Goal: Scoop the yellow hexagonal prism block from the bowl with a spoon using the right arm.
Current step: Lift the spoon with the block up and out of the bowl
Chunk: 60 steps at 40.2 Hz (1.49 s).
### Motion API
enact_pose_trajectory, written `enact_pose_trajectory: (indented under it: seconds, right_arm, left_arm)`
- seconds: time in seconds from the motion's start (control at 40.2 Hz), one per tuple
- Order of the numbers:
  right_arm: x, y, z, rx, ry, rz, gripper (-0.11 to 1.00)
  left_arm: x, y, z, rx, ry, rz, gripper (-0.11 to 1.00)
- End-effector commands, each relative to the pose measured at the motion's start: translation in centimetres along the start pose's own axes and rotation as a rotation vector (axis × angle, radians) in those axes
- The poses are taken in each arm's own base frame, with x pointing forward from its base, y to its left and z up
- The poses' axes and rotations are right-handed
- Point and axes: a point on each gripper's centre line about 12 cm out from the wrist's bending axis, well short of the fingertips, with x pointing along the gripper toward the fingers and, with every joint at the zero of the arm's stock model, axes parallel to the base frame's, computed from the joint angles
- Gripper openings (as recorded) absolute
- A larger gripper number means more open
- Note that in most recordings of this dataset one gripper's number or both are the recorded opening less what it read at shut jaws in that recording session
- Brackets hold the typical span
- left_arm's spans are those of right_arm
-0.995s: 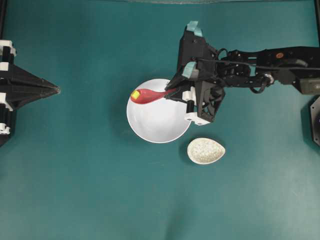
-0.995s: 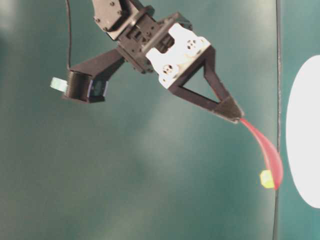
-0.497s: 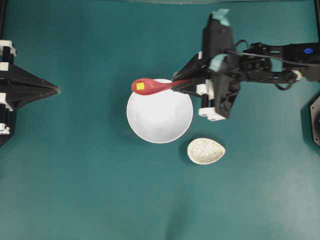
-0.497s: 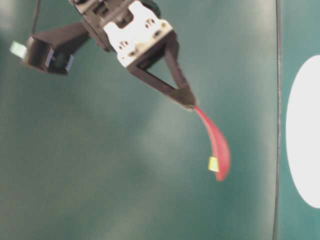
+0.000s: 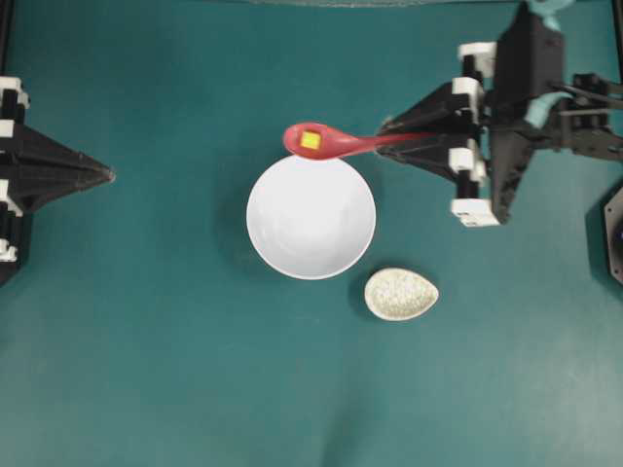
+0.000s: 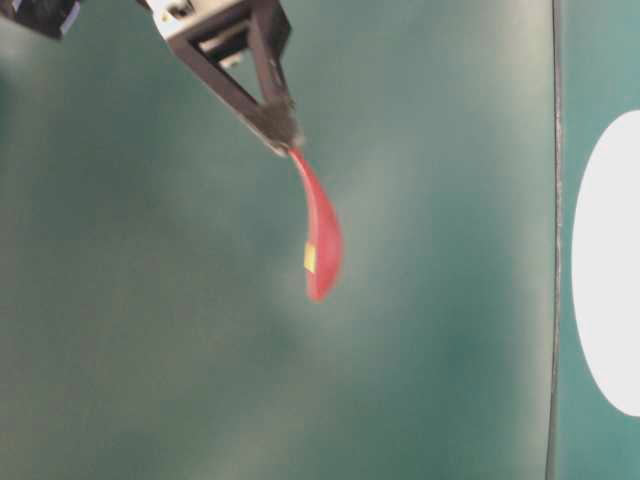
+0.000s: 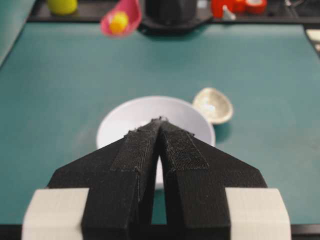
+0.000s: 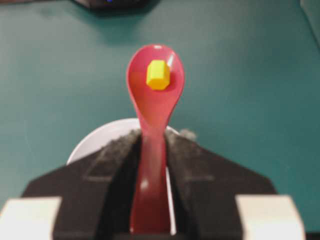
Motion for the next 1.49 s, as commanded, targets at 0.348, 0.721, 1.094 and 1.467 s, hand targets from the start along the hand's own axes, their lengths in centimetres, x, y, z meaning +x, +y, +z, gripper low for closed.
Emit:
enact_pose_trajectory:
  seconds: [0.348,0.721,1.094,1.467]
  right_arm:
    - [-1.5,0.1,1.2,-0.004,-0.059,0.001,0.24]
    - [-1.5,0.1,1.2,-0.003,-0.062,0.002,0.24]
    - [-0.9,0.8,1.1,-0.005,-0.051,0.023,0.24]
    - [-0.9,1.5,1.1,-0.006,-0.055,0.043,0.24]
  left_arm:
    - [-0.1,0.1,1.3,0.0,-0.028,0.004,0.01]
    - [0.0,0.1,1.2,0.006,-0.021,0.004,0.01]
    - [0.2,0.1,1.1,0.006,-0.032,0.004,0.01]
    - [0.4,0.1,1.3,0.006,-0.051,0.004,0.01]
